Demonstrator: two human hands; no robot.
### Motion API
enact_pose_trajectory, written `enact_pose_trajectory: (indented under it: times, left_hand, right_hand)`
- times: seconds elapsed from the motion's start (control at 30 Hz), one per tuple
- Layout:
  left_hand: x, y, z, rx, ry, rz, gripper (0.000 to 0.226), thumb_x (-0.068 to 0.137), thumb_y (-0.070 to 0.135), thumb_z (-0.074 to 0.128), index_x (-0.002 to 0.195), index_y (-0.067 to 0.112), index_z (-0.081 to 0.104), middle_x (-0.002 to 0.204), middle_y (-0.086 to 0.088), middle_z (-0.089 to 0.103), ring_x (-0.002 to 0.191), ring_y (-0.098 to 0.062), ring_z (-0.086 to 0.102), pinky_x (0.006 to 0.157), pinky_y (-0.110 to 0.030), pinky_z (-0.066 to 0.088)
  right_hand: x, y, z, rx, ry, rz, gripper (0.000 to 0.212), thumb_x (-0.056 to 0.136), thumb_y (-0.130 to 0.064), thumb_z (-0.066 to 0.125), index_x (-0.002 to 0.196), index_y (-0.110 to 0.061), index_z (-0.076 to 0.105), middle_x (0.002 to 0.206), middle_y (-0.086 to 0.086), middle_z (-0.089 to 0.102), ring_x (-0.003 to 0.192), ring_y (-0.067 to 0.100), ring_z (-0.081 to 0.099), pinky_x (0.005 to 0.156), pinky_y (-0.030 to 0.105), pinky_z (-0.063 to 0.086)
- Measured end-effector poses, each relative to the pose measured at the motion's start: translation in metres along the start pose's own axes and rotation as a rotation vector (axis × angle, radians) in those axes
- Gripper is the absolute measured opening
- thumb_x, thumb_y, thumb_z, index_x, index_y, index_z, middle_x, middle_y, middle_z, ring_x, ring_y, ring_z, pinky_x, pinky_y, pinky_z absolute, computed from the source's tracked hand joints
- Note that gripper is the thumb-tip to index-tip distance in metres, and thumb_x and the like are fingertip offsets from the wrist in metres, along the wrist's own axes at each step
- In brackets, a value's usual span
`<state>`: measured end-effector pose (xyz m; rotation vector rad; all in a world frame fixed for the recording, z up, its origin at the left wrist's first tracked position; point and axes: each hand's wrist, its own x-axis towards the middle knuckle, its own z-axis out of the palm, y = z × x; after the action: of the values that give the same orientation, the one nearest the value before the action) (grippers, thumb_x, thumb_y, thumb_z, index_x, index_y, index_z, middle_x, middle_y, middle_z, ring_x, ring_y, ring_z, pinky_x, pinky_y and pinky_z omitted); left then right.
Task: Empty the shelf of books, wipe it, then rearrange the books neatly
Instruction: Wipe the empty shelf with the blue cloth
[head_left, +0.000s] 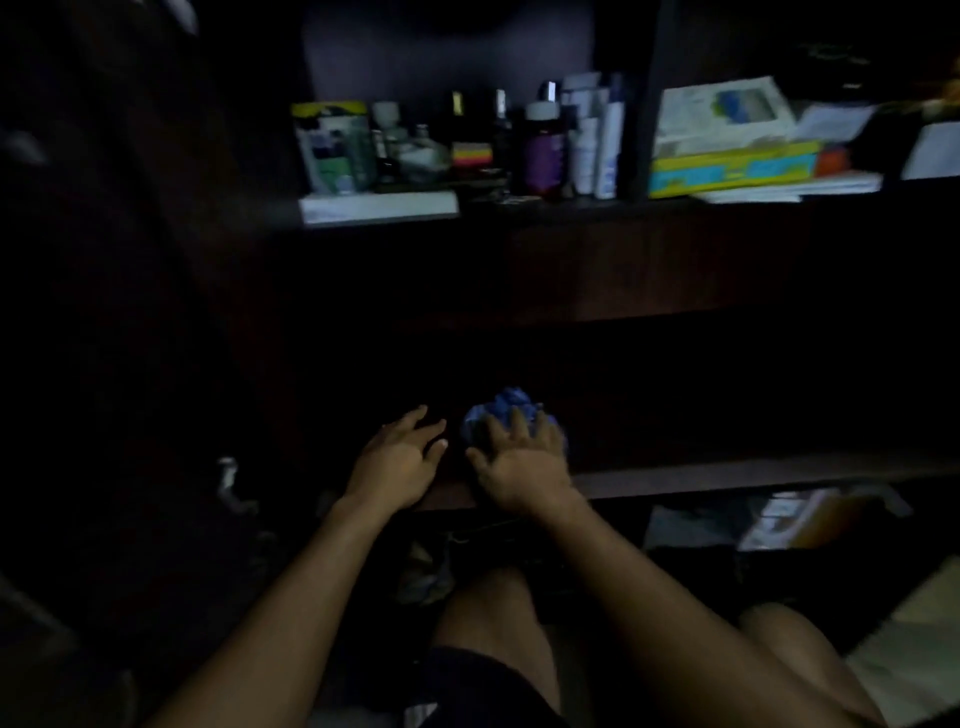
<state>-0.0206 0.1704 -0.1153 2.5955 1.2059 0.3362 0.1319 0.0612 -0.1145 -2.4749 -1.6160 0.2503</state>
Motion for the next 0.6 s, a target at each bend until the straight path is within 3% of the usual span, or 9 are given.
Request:
enact_pose_trajectory:
  times: [0.1,0.23,0.37,0.47,0.6]
  left_hand:
    - [-0.027,-0.022,-0.010,0.017,0.027,-0.079,0.049,0.105,0.025,0.042,0.155,0.022,0.041,0.166,-0.005,0.024,0.149,-0.028,0.029,0.120,-0.040,0.029]
    - [-0.033,-0.021,-0.009,0.062,-0.004,-0.057,0.053,0.107,0.021,0.036,0.160,0.017,0.026,0.168,-0.008,0.016,0.154,-0.026,0.018,0.125,-0.048,0.014]
    - [-0.012,-0.002,-0.002,0.021,-0.061,-0.015,0.051,0.111,0.026,0.029,0.161,0.023,0.021,0.170,-0.002,0.009,0.156,-0.020,0.010,0.125,-0.043,0.002]
    - [0.016,0.030,0.012,-0.003,-0.131,0.031,0.053,0.111,0.040,0.026,0.161,0.029,0.017,0.170,0.004,0.003,0.156,-0.014,0.002,0.125,-0.041,-0.006]
    - [0.066,0.110,0.044,-0.001,-0.197,0.213,0.057,0.108,0.051,0.022,0.161,0.035,0.010,0.170,0.005,-0.003,0.156,-0.012,-0.003,0.125,-0.044,-0.010]
  right_hand:
    - [-0.007,-0.047,0.013,0.004,-0.047,-0.180,0.068,0.103,-0.061,0.025,0.161,-0.030,0.009,0.169,0.009,0.000,0.153,0.041,-0.005,0.122,0.053,-0.002]
    - [0.000,-0.030,0.006,-0.015,0.014,-0.247,0.067,0.097,-0.068,0.034,0.154,-0.034,0.026,0.166,0.006,0.017,0.149,0.037,0.019,0.122,0.047,0.019]
    - [0.011,0.077,-0.018,-0.070,0.136,0.031,0.067,0.091,-0.073,0.035,0.145,-0.034,0.038,0.159,0.009,0.030,0.137,0.039,0.036,0.115,0.045,0.031]
    - [-0.006,0.176,-0.041,-0.104,0.180,0.262,0.067,0.093,-0.074,0.032,0.146,-0.033,0.036,0.160,0.013,0.027,0.142,0.039,0.029,0.118,0.047,0.026]
    - [-0.040,0.258,-0.066,-0.098,0.160,0.468,0.076,0.094,-0.074,0.031,0.153,-0.026,0.031,0.162,0.018,0.022,0.147,0.041,0.023,0.121,0.048,0.020]
